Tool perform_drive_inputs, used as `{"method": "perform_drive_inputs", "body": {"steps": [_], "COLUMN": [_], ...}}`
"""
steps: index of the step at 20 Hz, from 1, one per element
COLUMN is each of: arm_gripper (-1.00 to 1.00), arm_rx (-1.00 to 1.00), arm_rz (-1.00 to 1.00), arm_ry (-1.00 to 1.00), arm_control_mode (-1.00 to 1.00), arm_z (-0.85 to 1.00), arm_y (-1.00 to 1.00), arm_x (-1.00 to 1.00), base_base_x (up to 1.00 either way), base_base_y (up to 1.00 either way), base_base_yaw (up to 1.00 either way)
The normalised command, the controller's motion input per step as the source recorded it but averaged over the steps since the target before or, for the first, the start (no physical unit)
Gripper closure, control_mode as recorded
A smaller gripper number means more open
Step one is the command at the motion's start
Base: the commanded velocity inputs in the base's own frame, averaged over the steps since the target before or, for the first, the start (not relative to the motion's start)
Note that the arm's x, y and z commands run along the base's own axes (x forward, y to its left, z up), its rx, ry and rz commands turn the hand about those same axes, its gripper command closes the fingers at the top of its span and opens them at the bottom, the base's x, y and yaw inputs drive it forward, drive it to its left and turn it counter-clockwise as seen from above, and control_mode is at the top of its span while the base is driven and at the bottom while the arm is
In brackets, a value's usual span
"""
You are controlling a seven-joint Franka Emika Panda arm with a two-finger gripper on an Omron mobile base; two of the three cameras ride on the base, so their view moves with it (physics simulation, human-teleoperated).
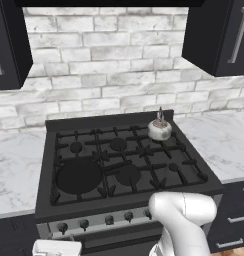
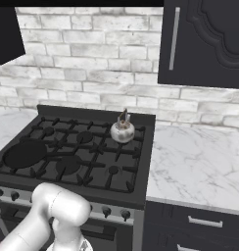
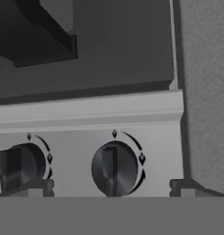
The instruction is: Pick the pan from the cabinet and place it on the stove. Then turn on the stove burner for the pan.
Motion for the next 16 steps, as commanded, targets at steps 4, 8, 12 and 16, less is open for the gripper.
{"method": "perform_drive_inputs", "body": {"steps": [4, 8, 12, 16], "arm_gripper": [-1.00, -1.00, -1.00, -1.00], "arm_rx": [-0.04, -0.04, -0.03, -0.03], "arm_rz": [0.00, 0.00, 0.00, 0.00], "arm_ry": [0.00, 0.00, 0.00, 0.00], "arm_control_mode": [-1.00, -1.00, -1.00, -1.00], "arm_z": [0.06, 0.00, 0.00, 0.00], "arm_y": [0.00, -0.06, -0.07, 0.00], "arm_x": [0.01, 0.07, 0.17, 0.13], "base_base_x": [0.00, 0.00, 0.00, 0.00], "base_base_y": [0.00, 0.00, 0.00, 0.00], "base_base_yaw": [0.00, 0.00, 0.00, 0.00]}}
